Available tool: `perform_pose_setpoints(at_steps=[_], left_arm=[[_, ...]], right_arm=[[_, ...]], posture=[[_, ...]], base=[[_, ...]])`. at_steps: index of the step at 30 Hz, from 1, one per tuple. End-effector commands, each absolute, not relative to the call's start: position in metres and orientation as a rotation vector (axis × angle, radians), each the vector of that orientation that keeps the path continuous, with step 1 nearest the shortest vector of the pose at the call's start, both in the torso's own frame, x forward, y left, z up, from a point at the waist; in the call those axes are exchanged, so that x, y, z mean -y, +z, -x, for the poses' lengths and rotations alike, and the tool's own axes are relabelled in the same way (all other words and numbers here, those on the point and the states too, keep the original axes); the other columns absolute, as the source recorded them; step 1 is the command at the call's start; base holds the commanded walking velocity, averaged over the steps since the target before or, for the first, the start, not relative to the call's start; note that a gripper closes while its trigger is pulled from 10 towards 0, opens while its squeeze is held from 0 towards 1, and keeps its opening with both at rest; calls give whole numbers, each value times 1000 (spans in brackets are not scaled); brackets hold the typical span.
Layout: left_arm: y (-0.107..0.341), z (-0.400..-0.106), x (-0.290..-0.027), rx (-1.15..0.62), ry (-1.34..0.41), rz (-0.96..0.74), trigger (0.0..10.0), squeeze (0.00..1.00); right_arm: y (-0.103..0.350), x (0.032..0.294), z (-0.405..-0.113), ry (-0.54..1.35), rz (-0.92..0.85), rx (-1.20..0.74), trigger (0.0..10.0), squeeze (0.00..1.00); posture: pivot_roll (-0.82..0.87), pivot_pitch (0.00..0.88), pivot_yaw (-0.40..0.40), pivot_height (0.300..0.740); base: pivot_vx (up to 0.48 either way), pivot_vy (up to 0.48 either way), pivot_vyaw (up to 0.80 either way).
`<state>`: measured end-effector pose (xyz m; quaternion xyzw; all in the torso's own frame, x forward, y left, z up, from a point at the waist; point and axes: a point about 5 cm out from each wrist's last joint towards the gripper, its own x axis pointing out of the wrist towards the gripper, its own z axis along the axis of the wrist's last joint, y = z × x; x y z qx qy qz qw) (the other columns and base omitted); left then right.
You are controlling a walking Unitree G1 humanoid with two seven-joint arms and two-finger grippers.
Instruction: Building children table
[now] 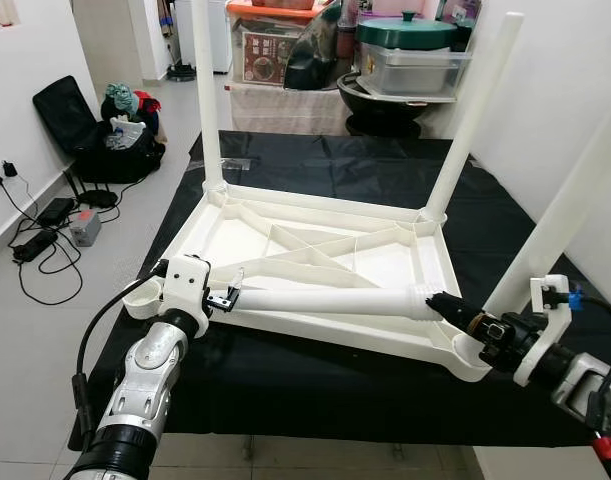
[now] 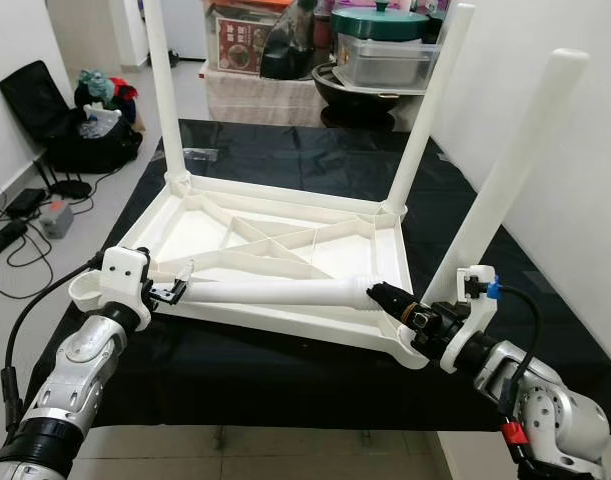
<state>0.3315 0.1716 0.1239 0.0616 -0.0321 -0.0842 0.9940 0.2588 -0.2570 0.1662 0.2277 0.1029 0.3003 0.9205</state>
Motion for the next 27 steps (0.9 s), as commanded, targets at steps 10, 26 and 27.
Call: perform_pose_setpoints(at_steps=[10,26,27], left_arm=[[120,-331,-170,39,-183,-139,10000,0],[120,-333,-170,38,-191,-144,10000,0],[120,-333,-170,38,-191,-144,10000,0]], right_arm=[[167,236,-241,814,-433,-267,10000,0],[179,234,-237,883,-465,-188,10000,1000],[179,234,-237,883,-465,-188,10000,1000]], posture=[[4,0,-75,740],[4,0,-69,740],[4,0,-69,740]], base=[[0,0,0],[0,0,0],[0,0,0]])
